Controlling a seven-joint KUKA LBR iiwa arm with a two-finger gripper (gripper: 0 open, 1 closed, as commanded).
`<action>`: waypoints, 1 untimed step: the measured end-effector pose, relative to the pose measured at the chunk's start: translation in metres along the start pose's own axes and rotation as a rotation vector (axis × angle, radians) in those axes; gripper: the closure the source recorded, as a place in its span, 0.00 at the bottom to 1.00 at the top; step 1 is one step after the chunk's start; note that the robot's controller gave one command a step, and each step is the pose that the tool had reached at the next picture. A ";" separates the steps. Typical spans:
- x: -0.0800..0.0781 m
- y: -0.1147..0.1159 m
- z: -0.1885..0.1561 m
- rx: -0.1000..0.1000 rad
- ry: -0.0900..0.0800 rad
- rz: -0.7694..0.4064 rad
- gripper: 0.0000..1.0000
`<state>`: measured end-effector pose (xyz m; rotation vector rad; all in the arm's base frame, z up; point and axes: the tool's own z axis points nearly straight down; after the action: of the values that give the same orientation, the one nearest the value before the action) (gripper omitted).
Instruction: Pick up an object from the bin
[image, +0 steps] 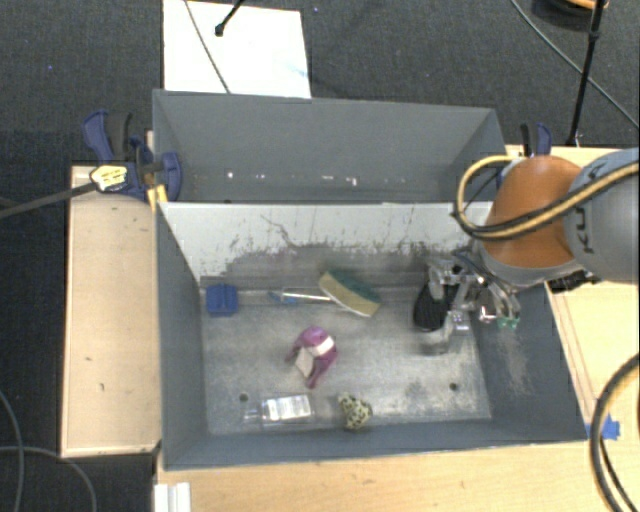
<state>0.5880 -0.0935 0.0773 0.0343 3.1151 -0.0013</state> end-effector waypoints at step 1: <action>0.017 -0.008 -0.001 0.002 0.000 0.122 0.00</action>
Offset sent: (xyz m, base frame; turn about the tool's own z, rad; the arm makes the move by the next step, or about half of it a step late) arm -0.0247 -0.0068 -0.0073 0.1225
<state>0.5707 -0.1008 0.0774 0.2246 3.1071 -0.0013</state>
